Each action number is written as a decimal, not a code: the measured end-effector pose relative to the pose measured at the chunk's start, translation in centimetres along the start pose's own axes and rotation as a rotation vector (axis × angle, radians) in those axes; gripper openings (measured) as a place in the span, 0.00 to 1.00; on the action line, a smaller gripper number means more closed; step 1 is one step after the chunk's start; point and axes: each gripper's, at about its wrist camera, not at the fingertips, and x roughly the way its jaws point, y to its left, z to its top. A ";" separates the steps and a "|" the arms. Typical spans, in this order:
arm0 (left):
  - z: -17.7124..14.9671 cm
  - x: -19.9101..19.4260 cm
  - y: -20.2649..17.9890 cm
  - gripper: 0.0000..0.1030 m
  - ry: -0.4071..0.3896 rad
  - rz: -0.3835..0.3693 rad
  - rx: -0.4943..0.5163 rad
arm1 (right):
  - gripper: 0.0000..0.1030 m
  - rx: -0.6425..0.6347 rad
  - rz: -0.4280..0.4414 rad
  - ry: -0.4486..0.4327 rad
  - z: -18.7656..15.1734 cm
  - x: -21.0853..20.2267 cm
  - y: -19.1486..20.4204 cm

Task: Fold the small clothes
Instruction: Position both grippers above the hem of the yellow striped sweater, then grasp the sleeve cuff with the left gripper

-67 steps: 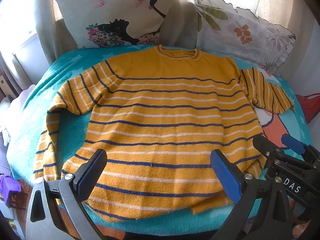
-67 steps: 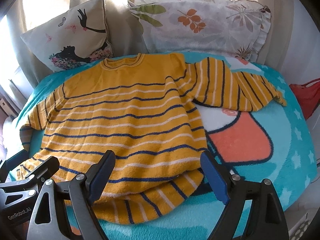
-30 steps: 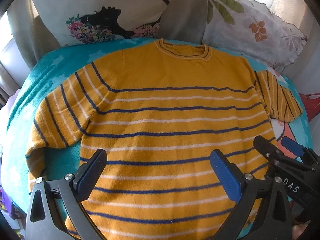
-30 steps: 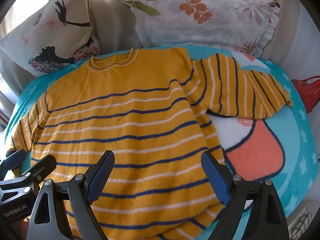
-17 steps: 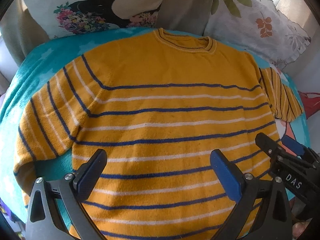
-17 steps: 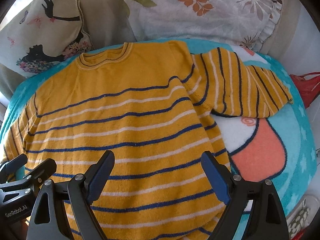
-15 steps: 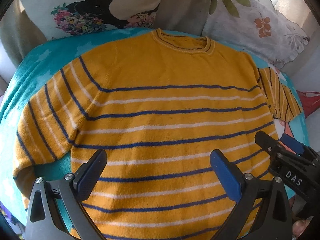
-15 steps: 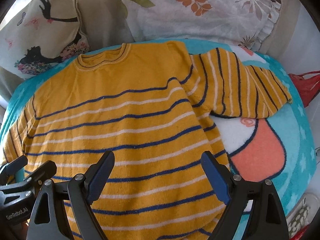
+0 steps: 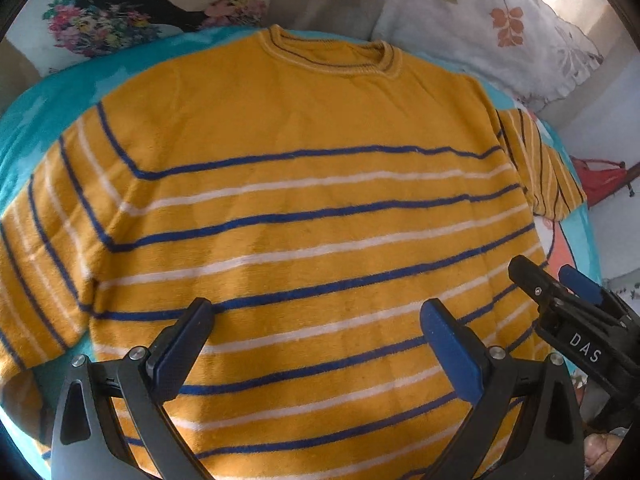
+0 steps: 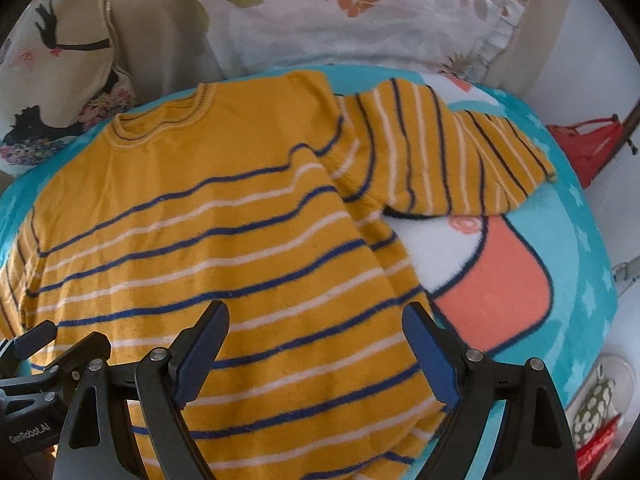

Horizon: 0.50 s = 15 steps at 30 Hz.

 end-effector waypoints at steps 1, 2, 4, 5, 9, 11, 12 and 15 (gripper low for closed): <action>0.0 0.1 -0.1 1.00 0.001 -0.001 0.007 | 0.89 0.006 -0.009 0.001 -0.1 0.0 -0.2; 0.0 0.2 -0.2 0.99 0.003 -0.002 0.013 | 0.89 0.012 -0.018 0.002 -0.3 0.0 -0.4; 0.0 0.3 -0.4 1.00 0.006 -0.003 0.022 | 0.89 0.022 -0.032 0.004 -0.5 -0.1 -0.6; 0.0 0.4 -0.5 1.00 0.006 -0.003 0.027 | 0.89 0.027 -0.035 0.006 -0.7 -0.1 -0.7; 0.0 0.8 -0.7 1.00 0.003 0.012 0.049 | 0.89 0.039 -0.039 0.015 -1.2 0.0 -0.7; -0.1 1.0 -0.9 0.99 -0.002 0.023 0.060 | 0.89 0.042 -0.038 0.020 -1.5 0.2 -0.8; -0.2 1.0 -1.0 0.99 -0.006 0.030 0.065 | 0.89 0.044 -0.037 0.023 -1.6 0.3 -0.8; -0.5 1.1 -1.2 0.99 -0.010 0.057 0.069 | 0.89 0.046 -0.025 0.033 -1.9 0.7 -1.0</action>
